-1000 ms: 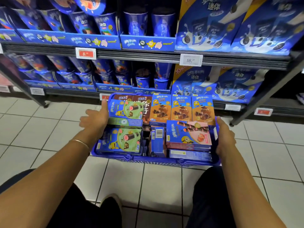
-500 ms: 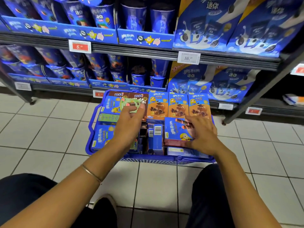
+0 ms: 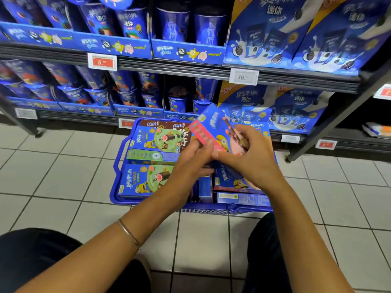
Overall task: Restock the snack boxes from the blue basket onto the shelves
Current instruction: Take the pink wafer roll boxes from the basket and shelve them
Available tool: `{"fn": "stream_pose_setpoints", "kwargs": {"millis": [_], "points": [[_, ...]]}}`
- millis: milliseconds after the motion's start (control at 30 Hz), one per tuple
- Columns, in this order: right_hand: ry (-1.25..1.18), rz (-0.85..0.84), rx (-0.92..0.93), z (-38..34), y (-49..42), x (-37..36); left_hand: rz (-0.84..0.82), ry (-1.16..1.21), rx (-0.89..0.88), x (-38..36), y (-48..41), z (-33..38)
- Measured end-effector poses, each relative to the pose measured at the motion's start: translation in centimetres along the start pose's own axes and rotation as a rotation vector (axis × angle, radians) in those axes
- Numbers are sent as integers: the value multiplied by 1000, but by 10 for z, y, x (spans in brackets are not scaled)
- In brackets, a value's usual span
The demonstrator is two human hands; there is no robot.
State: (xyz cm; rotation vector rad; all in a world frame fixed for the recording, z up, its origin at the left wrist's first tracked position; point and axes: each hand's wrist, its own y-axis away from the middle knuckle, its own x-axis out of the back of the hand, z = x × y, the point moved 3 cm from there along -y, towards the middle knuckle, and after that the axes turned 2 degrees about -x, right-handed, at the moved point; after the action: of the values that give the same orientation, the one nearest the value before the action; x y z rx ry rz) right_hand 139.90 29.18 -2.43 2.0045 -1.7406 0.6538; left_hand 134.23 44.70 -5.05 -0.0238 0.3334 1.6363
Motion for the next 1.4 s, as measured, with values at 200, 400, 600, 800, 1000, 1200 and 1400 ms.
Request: {"fn": "stream_pose_setpoints", "kwargs": {"millis": [200, 400, 600, 800, 1000, 1200, 1400], "points": [[83, 50, 57, -18, 16, -26, 68, 262, 35, 1, 5, 8], [-168, -67, 81, 1, 12, -22, 113, 363, 84, 10, -7, 10], [-112, 23, -119, 73, -9, -4, 133, 419, 136, 19, -16, 6], [495, -286, -12, 112, 1, -5, 157, 504, 209, 28, -18, 2], [515, -221, -20, 107, -1, -2, 170, 483, 201, 25, -14, 6], [-46, 76, -46, 62, 3, 26, 262, 353, 154, 28, -15, 13], [-220, 182, 43, -3, 2, -2, 274, 247, 105, 17, -15, 14]]}}
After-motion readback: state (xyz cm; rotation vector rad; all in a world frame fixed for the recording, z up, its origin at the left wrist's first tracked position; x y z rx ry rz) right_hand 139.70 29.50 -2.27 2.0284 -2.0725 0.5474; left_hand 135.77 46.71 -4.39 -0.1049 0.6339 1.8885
